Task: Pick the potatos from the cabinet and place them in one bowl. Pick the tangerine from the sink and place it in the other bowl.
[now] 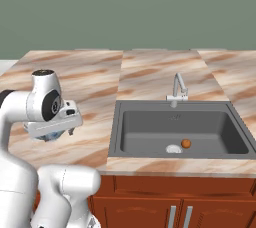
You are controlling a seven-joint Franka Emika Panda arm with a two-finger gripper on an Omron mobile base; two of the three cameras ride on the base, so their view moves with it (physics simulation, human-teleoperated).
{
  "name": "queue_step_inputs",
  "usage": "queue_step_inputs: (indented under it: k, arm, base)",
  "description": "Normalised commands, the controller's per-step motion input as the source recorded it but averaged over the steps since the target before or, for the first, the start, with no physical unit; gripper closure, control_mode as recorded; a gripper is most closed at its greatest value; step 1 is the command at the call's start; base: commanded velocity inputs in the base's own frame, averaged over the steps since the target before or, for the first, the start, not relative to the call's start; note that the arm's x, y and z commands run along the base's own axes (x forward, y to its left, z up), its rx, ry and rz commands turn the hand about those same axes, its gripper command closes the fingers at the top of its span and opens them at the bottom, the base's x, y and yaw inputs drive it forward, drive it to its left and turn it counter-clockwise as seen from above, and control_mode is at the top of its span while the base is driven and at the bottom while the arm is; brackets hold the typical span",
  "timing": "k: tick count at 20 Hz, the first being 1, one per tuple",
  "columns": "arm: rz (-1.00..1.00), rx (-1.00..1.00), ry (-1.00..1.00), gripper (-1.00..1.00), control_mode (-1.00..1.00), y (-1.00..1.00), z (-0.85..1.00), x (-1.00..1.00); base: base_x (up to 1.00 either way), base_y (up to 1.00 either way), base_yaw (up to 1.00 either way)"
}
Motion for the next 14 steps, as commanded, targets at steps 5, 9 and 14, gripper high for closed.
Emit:
queue_step_inputs:
  k: [5,9,14]
  arm:
    - [0.02,0.00,0.00,-1.00,-1.00,0.00,0.00,-0.01]
    - [0.00,0.00,0.00,-1.00,-1.00,0.00,0.00,0.00]
    - [0.00,0.00,0.00,-1.00,-1.00,0.00,0.00,0.00]
  base:
    - [0.00,0.00,0.00]
    - [0.00,0.00,0.00]
    - [0.00,0.00,0.00]
